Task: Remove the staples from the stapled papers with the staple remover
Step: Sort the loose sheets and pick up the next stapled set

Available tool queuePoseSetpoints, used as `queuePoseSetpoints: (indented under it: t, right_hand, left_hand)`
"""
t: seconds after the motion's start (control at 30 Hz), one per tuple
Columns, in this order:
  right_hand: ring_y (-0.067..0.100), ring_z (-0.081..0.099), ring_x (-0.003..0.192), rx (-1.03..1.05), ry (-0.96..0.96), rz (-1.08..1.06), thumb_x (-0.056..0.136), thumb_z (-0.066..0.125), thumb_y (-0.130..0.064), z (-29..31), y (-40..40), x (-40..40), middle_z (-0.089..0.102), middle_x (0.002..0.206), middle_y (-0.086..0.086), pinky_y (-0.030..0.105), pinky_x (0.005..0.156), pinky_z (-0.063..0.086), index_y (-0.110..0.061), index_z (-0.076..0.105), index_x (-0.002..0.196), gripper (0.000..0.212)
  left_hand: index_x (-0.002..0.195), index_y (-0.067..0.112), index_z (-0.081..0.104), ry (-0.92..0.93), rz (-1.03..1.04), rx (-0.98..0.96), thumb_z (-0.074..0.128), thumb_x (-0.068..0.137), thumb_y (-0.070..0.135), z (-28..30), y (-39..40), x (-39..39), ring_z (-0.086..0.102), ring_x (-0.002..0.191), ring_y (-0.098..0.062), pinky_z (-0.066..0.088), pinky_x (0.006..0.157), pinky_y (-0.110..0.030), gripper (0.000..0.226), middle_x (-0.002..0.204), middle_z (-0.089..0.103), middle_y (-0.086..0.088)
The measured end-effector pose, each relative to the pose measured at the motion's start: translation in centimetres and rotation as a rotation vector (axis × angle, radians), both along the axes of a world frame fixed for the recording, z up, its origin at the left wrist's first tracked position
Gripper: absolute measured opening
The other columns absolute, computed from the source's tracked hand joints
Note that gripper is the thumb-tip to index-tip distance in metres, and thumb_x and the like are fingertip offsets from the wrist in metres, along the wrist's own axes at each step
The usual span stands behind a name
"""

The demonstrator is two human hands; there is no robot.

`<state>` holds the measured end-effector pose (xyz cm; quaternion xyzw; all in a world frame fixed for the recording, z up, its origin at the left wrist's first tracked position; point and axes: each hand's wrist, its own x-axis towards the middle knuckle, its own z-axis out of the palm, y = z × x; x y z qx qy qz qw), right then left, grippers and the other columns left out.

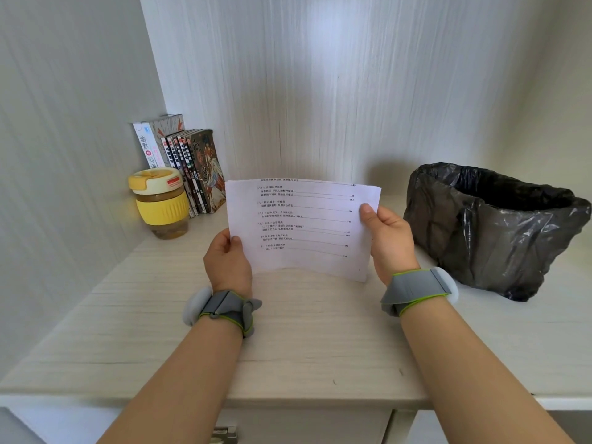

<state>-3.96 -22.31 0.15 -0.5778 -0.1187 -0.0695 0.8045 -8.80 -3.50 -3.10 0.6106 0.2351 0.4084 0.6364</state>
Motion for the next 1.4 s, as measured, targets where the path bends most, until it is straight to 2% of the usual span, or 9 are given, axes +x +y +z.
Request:
queuePoseSetpoints:
  t: [0.3,0.47,0.57,0.67,0.73,0.8,0.97,1.2,1.4]
  right_hand:
    - [0.024,0.057,0.084,-0.266,0.167,0.031,0.082,0.052,0.008,-0.5,-0.1,0.4,0.064,0.111,0.026,0.03,0.068,0.048,0.005,0.063,0.098,0.02]
    - [0.019,0.05,0.08,-0.268,0.125,-0.118,0.083,0.055,0.001,-0.6,-0.2,0.9,0.06,0.087,0.011,0.031,0.073,0.041,0.002,0.065,0.084,0.01]
    - [0.017,0.048,0.075,-0.241,0.135,-0.183,0.084,0.055,0.001,-0.6,-0.9,1.4,0.058,0.075,0.004,0.029,0.069,0.04,-0.013,0.057,0.065,0.024]
    - [0.018,0.049,0.079,-0.241,0.159,-0.236,0.083,0.054,0.001,-0.8,-1.2,1.9,0.058,0.082,0.006,0.03,0.073,0.04,-0.008,0.061,0.078,0.013]
    - [0.018,0.047,0.081,-0.233,0.174,-0.27,0.083,0.055,0.002,-1.0,-1.3,2.2,0.057,0.085,0.008,0.029,0.073,0.039,-0.001,0.065,0.088,0.012]
    - [0.018,0.048,0.081,-0.223,0.189,-0.292,0.083,0.055,0.002,-1.1,-1.4,2.4,0.057,0.085,0.008,0.029,0.073,0.04,0.001,0.065,0.091,0.014]
    - [0.018,0.052,0.085,-0.176,0.228,-0.317,0.082,0.055,0.004,-1.1,-1.7,2.7,0.06,0.09,0.007,0.029,0.076,0.043,0.003,0.065,0.102,0.022]
    - [0.02,0.053,0.086,-0.171,0.239,-0.293,0.082,0.056,0.002,-1.2,-1.6,2.8,0.061,0.09,0.009,0.035,0.08,0.046,-0.007,0.063,0.09,0.014]
    - [0.02,0.051,0.083,-0.178,0.229,-0.292,0.082,0.056,0.003,-1.1,-1.6,2.5,0.06,0.09,0.01,0.029,0.074,0.041,-0.004,0.063,0.093,0.015]
  left_hand:
    - [0.111,0.003,0.059,0.201,-0.053,0.03,0.038,0.093,0.003,-0.6,0.4,0.6,0.05,0.09,-0.019,0.039,0.078,-0.027,0.027,0.108,0.06,-0.01]
    - [0.101,0.01,0.064,0.154,-0.065,0.038,0.045,0.09,0.005,-0.4,0.3,0.2,0.053,0.082,-0.017,0.041,0.075,-0.025,0.023,0.094,0.06,-0.003]
    - [0.096,0.02,0.062,0.128,-0.157,0.033,0.049,0.09,0.008,-0.3,0.0,0.0,0.054,0.072,-0.009,0.047,0.071,-0.024,0.019,0.085,0.061,0.004]
    - [0.084,0.02,0.061,0.142,-0.267,-0.036,0.05,0.092,0.013,-0.3,-0.1,0.0,0.056,0.066,-0.008,0.051,0.053,-0.019,0.015,0.081,0.062,0.006]
    - [0.078,0.021,0.06,0.141,-0.339,-0.057,0.047,0.093,0.014,-0.3,-0.2,0.0,0.056,0.047,-0.007,0.042,0.036,-0.016,0.021,0.071,0.061,0.002]
    - [0.08,0.018,0.061,0.13,-0.387,-0.057,0.047,0.094,0.013,-0.3,-0.3,0.0,0.05,0.034,-0.007,0.035,0.033,-0.014,0.02,0.061,0.06,-0.001]
    - [0.075,0.022,0.063,0.127,-0.379,-0.045,0.05,0.09,0.005,-0.3,-0.4,-0.3,0.045,0.03,-0.004,0.035,0.034,-0.013,0.026,0.038,0.055,0.008]
    - [0.105,0.011,0.057,-0.006,-0.421,-0.264,0.047,0.092,0.002,0.3,-0.8,-0.4,0.061,0.041,-0.009,0.05,0.042,-0.018,0.018,0.074,0.062,-0.008]
    - [0.121,-0.001,0.052,-0.024,-0.391,-0.262,0.043,0.093,-0.002,0.3,-0.7,-0.4,0.062,0.042,-0.008,0.052,0.044,-0.018,0.03,0.074,0.061,-0.011]
